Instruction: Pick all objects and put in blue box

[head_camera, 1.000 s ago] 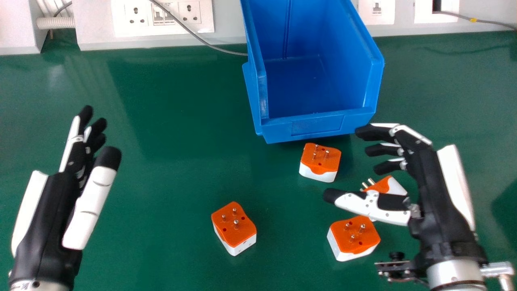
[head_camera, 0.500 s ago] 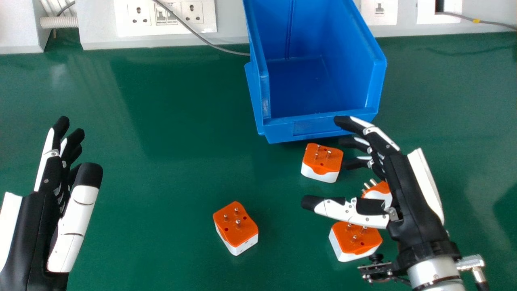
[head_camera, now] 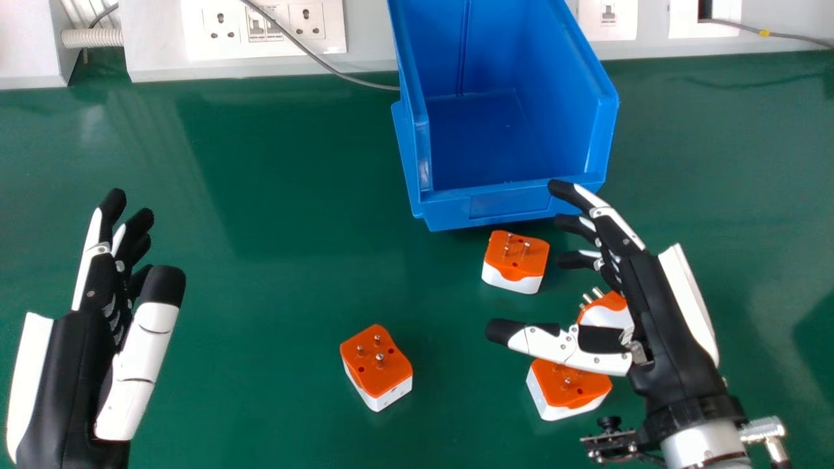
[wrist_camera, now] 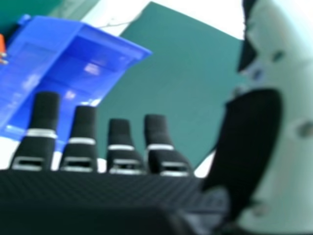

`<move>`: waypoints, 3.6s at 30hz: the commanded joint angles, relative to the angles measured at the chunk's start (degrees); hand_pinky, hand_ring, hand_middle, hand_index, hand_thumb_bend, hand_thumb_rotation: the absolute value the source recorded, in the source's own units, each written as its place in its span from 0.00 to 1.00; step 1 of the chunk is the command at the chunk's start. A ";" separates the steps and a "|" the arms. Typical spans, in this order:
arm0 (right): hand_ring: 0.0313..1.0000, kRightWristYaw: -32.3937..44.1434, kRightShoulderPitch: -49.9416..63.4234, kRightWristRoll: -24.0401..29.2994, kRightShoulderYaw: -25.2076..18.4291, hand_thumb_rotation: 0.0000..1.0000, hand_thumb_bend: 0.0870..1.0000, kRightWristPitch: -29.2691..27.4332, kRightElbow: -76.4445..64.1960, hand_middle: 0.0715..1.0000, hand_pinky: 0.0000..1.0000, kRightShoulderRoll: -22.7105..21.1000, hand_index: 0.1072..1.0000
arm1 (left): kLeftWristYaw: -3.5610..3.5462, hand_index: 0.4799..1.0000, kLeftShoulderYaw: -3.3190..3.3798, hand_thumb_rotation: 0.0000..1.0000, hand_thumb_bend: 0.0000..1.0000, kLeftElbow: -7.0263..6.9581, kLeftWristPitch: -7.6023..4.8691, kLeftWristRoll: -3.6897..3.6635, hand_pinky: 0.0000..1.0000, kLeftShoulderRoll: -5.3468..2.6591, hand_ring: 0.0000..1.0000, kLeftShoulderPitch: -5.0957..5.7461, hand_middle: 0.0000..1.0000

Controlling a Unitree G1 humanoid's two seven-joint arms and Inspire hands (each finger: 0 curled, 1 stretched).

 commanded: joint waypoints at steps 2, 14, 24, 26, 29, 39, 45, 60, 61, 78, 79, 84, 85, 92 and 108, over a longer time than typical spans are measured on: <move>0.94 0.66 0.50 0.56 -0.18 0.22 0.66 -2.51 -0.52 0.97 0.82 -0.97 0.91 | 0.22 0.97 -0.81 0.92 0.73 -0.05 -2.48 0.63 0.93 -0.23 0.96 -0.18 0.96; 1.00 2.64 1.18 1.13 -0.65 0.31 0.63 -5.17 0.08 1.00 0.98 -3.34 0.99 | 1.45 1.00 -2.15 0.93 0.71 3.69 -6.00 2.25 0.94 -0.75 0.97 -0.38 0.96; 1.00 1.74 1.43 1.33 -1.11 0.34 0.61 -6.18 0.23 1.00 1.00 -2.38 1.00 | 2.60 1.00 -2.90 0.94 0.70 5.25 -6.42 2.97 0.95 -1.10 0.97 -0.65 0.97; 1.00 1.67 1.39 1.22 -1.13 0.34 0.60 -6.55 0.61 1.00 1.00 -2.29 1.00 | 2.63 1.00 -2.96 0.94 0.69 5.43 -6.38 2.78 0.95 -1.07 0.97 -0.76 0.97; 1.00 1.61 1.68 1.60 -1.23 0.36 0.60 -7.75 1.43 1.00 1.00 -2.24 1.00 | 2.65 1.00 -3.07 0.94 0.69 5.80 -6.55 2.67 0.95 -1.07 0.97 -0.66 0.97; 1.00 2.14 2.17 3.00 -1.58 0.40 0.61 -9.05 1.99 1.00 1.00 -2.09 1.00 | 2.16 1.00 -3.15 0.94 0.69 5.43 -6.37 2.11 0.94 -0.79 0.97 -0.25 0.97; 1.00 1.76 2.39 2.62 -1.90 0.41 0.61 -8.68 1.11 1.00 1.00 -2.35 1.00 | 1.76 1.00 -3.20 0.94 0.69 5.23 -6.26 1.70 0.95 -0.69 0.97 0.01 0.97; 1.00 -3.81 -5.59 -1.60 -10.93 0.41 0.61 -7.75 2.20 1.00 1.00 -5.95 1.00 | 1.76 1.00 -3.66 0.94 0.70 3.85 -5.50 2.13 0.95 -0.74 0.97 0.89 0.97; 1.00 -4.09 -6.65 -2.13 -11.69 0.41 0.61 -7.41 2.52 1.00 1.00 -6.68 1.00 | 1.77 1.00 -3.69 0.94 0.70 3.75 -5.39 2.18 0.95 -0.71 0.97 0.90 0.97; 1.00 7.07 -9.48 -5.77 -15.05 0.29 0.61 3.12 -0.56 1.00 0.91 -21.56 1.00 | 1.67 1.00 -3.65 0.94 0.70 3.27 -5.42 2.25 0.95 -0.27 0.97 1.05 0.97; 1.00 7.25 -9.40 -5.81 -14.91 0.29 0.62 3.18 -0.60 1.00 0.91 -21.56 1.00 | 1.66 1.00 -3.62 0.94 0.70 3.35 -5.48 2.19 0.94 -0.22 0.97 1.01 0.97; 1.00 7.71 -9.32 -6.42 -14.57 0.27 0.63 2.70 0.10 1.00 0.89 -22.13 1.00 | 1.59 1.00 -3.48 0.94 0.69 3.64 -5.71 1.82 0.94 0.06 0.97 0.87 0.97; 1.00 7.99 -9.45 -6.42 -14.56 0.27 0.63 2.55 0.51 1.00 0.89 -22.49 1.00 | 1.58 1.00 -3.49 0.94 0.68 3.55 -5.63 1.75 0.94 0.09 0.97 0.84 0.97; 1.00 11.41 -11.52 -6.42 -15.24 0.26 0.63 3.03 7.37 1.00 0.88 -28.16 1.00 | 1.45 1.00 -3.34 0.94 0.67 3.88 -5.58 1.14 0.94 0.24 0.97 0.69 0.97; 1.00 17.93 -17.20 -11.86 -12.60 0.26 0.63 9.63 18.87 1.00 0.90 -42.41 1.00 | 1.06 1.00 -3.10 0.94 0.68 2.02 -3.72 0.64 0.93 0.13 0.97 1.25 0.97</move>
